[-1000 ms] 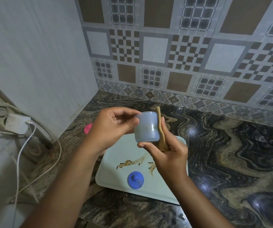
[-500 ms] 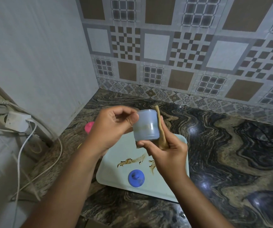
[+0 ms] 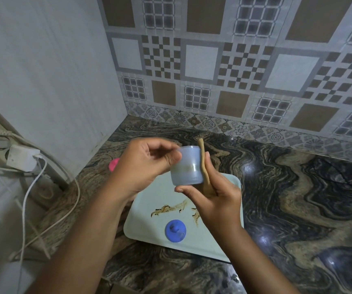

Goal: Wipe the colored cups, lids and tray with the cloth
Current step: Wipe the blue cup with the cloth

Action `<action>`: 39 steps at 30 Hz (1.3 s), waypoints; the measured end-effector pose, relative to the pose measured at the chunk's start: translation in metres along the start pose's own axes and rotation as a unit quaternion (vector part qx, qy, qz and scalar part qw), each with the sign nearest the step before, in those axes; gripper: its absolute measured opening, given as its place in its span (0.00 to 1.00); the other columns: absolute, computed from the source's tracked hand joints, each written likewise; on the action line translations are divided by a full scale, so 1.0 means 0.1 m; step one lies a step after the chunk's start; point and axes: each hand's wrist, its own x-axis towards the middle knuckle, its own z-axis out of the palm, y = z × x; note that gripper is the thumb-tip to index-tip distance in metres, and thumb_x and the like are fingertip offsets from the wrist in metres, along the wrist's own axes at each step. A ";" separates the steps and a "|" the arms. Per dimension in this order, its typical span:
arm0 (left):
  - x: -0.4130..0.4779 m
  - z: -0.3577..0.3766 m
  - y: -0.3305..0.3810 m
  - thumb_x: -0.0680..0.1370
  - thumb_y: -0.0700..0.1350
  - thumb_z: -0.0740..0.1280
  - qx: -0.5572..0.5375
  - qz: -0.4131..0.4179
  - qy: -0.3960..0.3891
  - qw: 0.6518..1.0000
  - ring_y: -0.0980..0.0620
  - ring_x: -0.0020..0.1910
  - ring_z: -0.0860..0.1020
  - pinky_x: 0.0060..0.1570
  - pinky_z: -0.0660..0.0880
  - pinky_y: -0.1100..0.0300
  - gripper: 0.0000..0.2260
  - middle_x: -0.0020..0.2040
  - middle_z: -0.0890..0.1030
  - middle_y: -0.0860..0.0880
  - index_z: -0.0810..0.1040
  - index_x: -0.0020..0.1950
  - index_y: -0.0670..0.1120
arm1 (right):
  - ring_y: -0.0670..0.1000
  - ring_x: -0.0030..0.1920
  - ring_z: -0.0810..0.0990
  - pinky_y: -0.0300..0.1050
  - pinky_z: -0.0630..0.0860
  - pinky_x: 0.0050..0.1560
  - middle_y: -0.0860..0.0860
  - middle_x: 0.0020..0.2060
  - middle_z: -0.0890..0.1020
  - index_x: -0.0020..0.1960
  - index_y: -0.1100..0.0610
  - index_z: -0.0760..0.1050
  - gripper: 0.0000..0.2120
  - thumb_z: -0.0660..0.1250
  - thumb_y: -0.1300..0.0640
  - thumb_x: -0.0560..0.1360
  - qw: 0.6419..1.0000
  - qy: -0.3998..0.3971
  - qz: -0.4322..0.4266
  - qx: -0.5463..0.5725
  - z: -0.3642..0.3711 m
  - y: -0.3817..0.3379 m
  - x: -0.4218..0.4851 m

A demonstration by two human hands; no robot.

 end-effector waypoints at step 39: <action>-0.14 0.12 0.05 0.74 0.49 0.74 0.187 0.074 0.021 0.979 0.63 0.47 0.81 0.47 0.75 0.72 0.05 0.46 0.85 0.60 0.84 0.49 0.54 | 0.39 0.49 0.83 0.37 0.80 0.50 0.59 0.56 0.85 0.71 0.66 0.69 0.41 0.78 0.43 0.68 0.997 0.006 -0.047 -0.062 -0.10 0.00 -0.07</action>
